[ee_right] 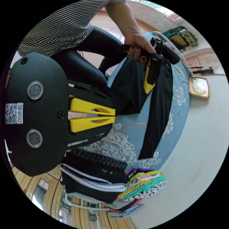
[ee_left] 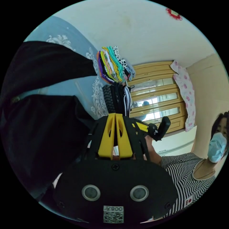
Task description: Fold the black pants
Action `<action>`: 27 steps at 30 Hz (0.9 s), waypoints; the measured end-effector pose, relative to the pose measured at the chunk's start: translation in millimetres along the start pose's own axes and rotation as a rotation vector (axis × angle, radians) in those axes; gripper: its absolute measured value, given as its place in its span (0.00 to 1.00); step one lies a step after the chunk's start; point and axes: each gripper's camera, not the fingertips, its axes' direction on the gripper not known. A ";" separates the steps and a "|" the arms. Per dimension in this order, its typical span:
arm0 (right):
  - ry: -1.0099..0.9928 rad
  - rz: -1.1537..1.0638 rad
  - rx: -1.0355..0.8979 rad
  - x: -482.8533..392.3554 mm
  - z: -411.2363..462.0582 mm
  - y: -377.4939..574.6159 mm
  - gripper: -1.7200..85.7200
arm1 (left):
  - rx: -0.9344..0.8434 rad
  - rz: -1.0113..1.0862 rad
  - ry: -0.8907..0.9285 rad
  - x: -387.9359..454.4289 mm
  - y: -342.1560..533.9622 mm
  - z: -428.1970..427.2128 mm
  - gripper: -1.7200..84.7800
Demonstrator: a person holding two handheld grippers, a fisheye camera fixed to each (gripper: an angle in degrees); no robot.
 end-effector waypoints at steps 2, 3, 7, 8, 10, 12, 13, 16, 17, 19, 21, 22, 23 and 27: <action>0.050 0.019 0.018 37.3 -18.6 -19.9 0.02 | 0.002 0.030 -0.030 8.5 -17.7 -5.4 0.02; 0.070 0.025 0.019 46.7 -22.5 -25.2 0.02 | 0.001 0.036 -0.037 10.1 -21.8 -6.6 0.02; 0.180 0.084 -0.095 122.0 -16.8 -70.5 0.02 | 0.002 0.044 -0.073 14.2 -43.5 -11.6 0.02; 0.174 0.127 -0.156 145.1 -4.7 -82.8 0.02 | -0.006 0.035 -0.083 12.8 -47.3 -11.7 0.02; 0.202 0.185 -0.204 169.0 7.1 -97.2 0.02 | -0.018 0.015 -0.107 9.9 -50.0 -12.6 0.02; 0.282 0.223 -0.201 180.1 10.6 -107.6 0.02 | -0.033 0.002 -0.130 7.9 -49.2 -15.8 0.03; 0.296 0.238 -0.192 183.1 11.9 -112.5 0.02 | -0.040 -0.006 -0.148 6.6 -46.8 -20.0 0.03; 0.213 0.209 -0.160 176.3 19.9 -116.8 0.02 | -0.036 -0.043 -0.204 3.2 -35.1 -40.3 0.04; 0.185 0.185 -0.161 168.6 26.3 -116.8 0.02 | -0.015 -0.062 -0.237 3.2 -28.0 -53.8 0.04; 0.121 0.133 -0.163 151.8 37.9 -116.0 0.02 | 0.031 -0.095 -0.296 5.2 -16.2 -78.1 0.05; 0.032 0.056 -0.182 130.1 52.6 -116.4 0.02 | 0.091 -0.138 -0.356 8.1 -4.3 -106.8 0.06; -0.016 0.018 -0.192 115.7 62.1 -117.9 0.02 | 0.141 -0.167 -0.406 11.0 2.9 -127.7 0.06; -0.066 -0.018 -0.197 102.1 70.4 -121.4 0.02 | 0.194 -0.194 -0.459 14.3 8.9 -149.2 0.07; -0.192 -0.096 -0.178 71.2 85.1 -148.2 0.03 | 0.344 -0.266 -0.577 21.8 16.1 -209.7 0.09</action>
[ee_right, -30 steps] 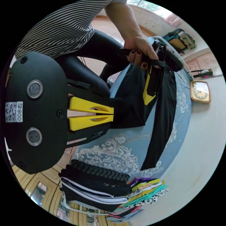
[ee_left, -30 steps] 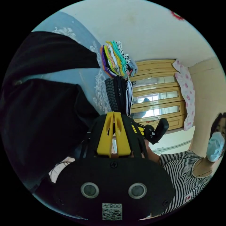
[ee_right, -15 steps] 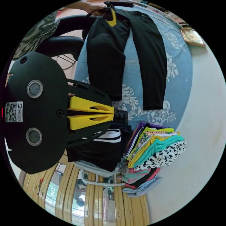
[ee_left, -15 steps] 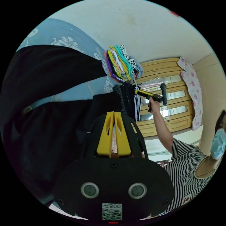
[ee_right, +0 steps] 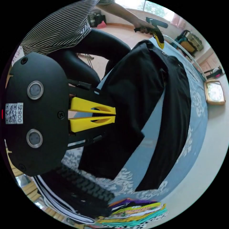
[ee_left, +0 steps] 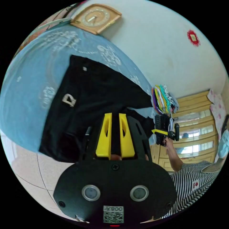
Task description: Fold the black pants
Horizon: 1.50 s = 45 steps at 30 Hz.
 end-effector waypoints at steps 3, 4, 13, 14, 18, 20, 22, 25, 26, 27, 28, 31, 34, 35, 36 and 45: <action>-0.044 -0.057 0.052 -8.5 -4.5 -43.1 0.05 | 0.064 -0.037 -0.087 -11.5 -25.2 -26.4 0.11; -0.054 -0.078 0.076 -9.1 -8.9 -63.2 0.06 | 0.077 -0.045 -0.101 -14.3 -38.4 -32.2 0.12; 0.055 -0.192 0.184 14.2 -30.4 -235.9 0.10 | 0.116 -0.121 -0.266 -31.9 -150.8 -43.2 0.14; 0.067 -0.221 0.185 14.7 -29.8 -259.3 0.10 | 0.115 -0.124 -0.275 -33.8 -161.4 -42.4 0.14; 0.104 -0.299 0.186 11.9 -21.8 -321.6 0.12 | 0.078 -0.109 -0.287 -35.9 -184.0 -33.8 0.14; 0.131 -0.337 0.150 9.3 -8.1 -355.3 0.12 | 0.088 -0.063 -0.320 -29.5 -189.1 -33.1 0.13; 0.150 -0.363 0.090 7.2 7.1 -374.1 0.12 | 0.090 -0.027 -0.331 -22.9 -191.0 -34.6 0.12; 0.123 -0.390 0.083 7.4 11.7 -386.8 0.10 | 0.068 0.008 -0.364 -13.5 -196.0 -37.3 0.10; 0.129 -0.401 0.093 7.2 11.6 -387.4 0.09 | 0.064 0.013 -0.358 -10.5 -198.3 -39.3 0.08; 0.139 -0.413 0.096 6.3 11.9 -387.2 0.08 | 0.074 0.014 -0.351 -8.8 -199.1 -41.4 0.07; 0.148 -0.432 0.091 3.9 12.2 -387.3 0.06 | 0.111 0.018 -0.326 -4.5 -200.1 -47.6 0.06; 0.226 -0.457 0.068 -3.8 10.2 -390.6 0.04 | 0.158 0.038 -0.284 9.5 -205.4 -61.3 0.05; 0.280 -0.461 0.114 -7.0 -8.1 -394.1 0.03 | 0.196 0.094 -0.297 27.0 -212.2 -76.8 0.04; 0.286 -0.450 0.156 -5.4 -20.4 -395.8 0.03 | 0.235 0.110 -0.309 33.9 -214.9 -86.0 0.04; 0.285 -0.442 0.180 -4.1 -27.0 -396.8 0.03 | 0.255 0.116 -0.313 36.7 -216.7 -91.1 0.04; 0.339 -0.335 0.268 12.3 -40.9 -456.2 0.03 | 0.276 0.088 -0.363 30.4 -271.9 -92.7 0.05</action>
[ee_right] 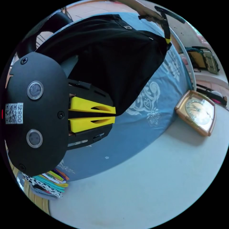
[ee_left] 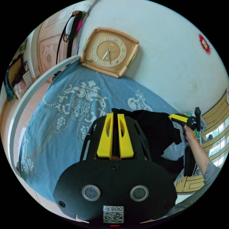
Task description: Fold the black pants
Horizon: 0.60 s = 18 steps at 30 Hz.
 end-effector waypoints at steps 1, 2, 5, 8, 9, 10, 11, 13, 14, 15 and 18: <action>-0.008 0.028 -0.037 3.7 14.9 -2.3 0.03 | -0.048 -0.021 -0.007 -2.3 -0.3 14.6 0.06; -0.016 0.075 -0.069 9.8 27.8 -0.8 0.03 | -0.055 -0.035 -0.031 -3.1 3.2 23.8 0.06; -0.047 0.170 -0.055 31.0 39.2 22.0 0.03 | -0.052 -0.024 0.035 -4.3 17.5 32.0 0.08; -0.045 0.259 -0.009 62.7 34.6 67.7 0.05 | -0.065 0.021 0.063 -6.2 39.5 28.9 0.09; -0.046 0.281 -0.003 70.6 33.6 80.1 0.05 | -0.072 0.028 0.065 -7.0 44.7 28.1 0.10; -0.044 0.336 -0.004 87.8 33.2 107.0 0.05 | -0.088 0.035 0.066 -8.7 55.6 26.5 0.10; -0.030 0.403 -0.016 106.5 35.0 136.5 0.06 | -0.098 0.045 0.070 -9.9 65.6 25.5 0.10; -0.008 0.529 -0.065 136.8 42.1 182.5 0.07 | -0.116 0.045 0.092 -11.1 77.3 27.6 0.10; -0.012 0.619 -0.105 156.6 48.3 212.4 0.08 | -0.126 0.046 0.116 -9.8 81.9 31.4 0.10; -0.019 0.660 -0.122 165.7 51.7 226.4 0.09 | -0.128 0.050 0.132 -7.8 83.1 34.0 0.10; -0.044 0.823 -0.205 197.9 71.7 281.7 0.11 | -0.154 0.120 0.255 20.0 80.8 57.5 0.11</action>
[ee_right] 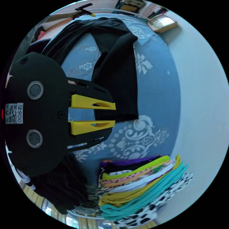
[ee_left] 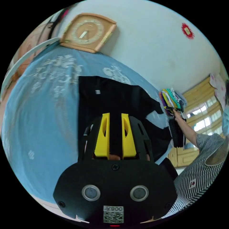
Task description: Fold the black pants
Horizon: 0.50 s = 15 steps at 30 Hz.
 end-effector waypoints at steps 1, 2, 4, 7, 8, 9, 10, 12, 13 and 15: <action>0.000 0.035 -0.018 14.4 9.5 2.4 0.11 | -0.030 0.066 0.051 16.3 -7.8 18.1 0.11; -0.004 0.052 -0.033 23.3 18.8 3.3 0.11 | -0.065 0.142 0.082 36.5 -16.4 38.9 0.12; -0.006 0.055 -0.049 28.7 32.1 1.6 0.11 | -0.118 0.273 0.120 71.1 -29.0 73.7 0.12; -0.013 0.044 -0.052 28.6 50.3 -6.6 0.12 | -0.196 0.461 0.143 126.7 -45.3 135.5 0.13; -0.021 0.038 -0.048 27.7 56.0 -11.0 0.12 | -0.246 0.533 0.122 146.2 -50.1 161.9 0.13; -0.023 0.035 -0.049 27.3 59.0 -13.2 0.12 | -0.266 0.569 0.088 154.6 -51.4 174.3 0.13; -0.021 0.025 -0.064 26.5 66.3 -17.2 0.12 | -0.303 0.635 -0.011 168.2 -52.3 198.4 0.12; 0.000 0.005 -0.092 26.5 77.6 -20.9 0.12 | -0.352 0.693 -0.171 179.5 -52.1 228.7 0.11; -0.008 0.006 -0.081 28.8 81.9 -21.4 0.12 | -0.313 0.740 -0.216 184.0 -50.4 236.2 0.09; -0.018 -0.002 -0.074 31.9 88.3 -22.0 0.11 | -0.316 0.723 -0.226 182.9 -52.9 247.5 0.07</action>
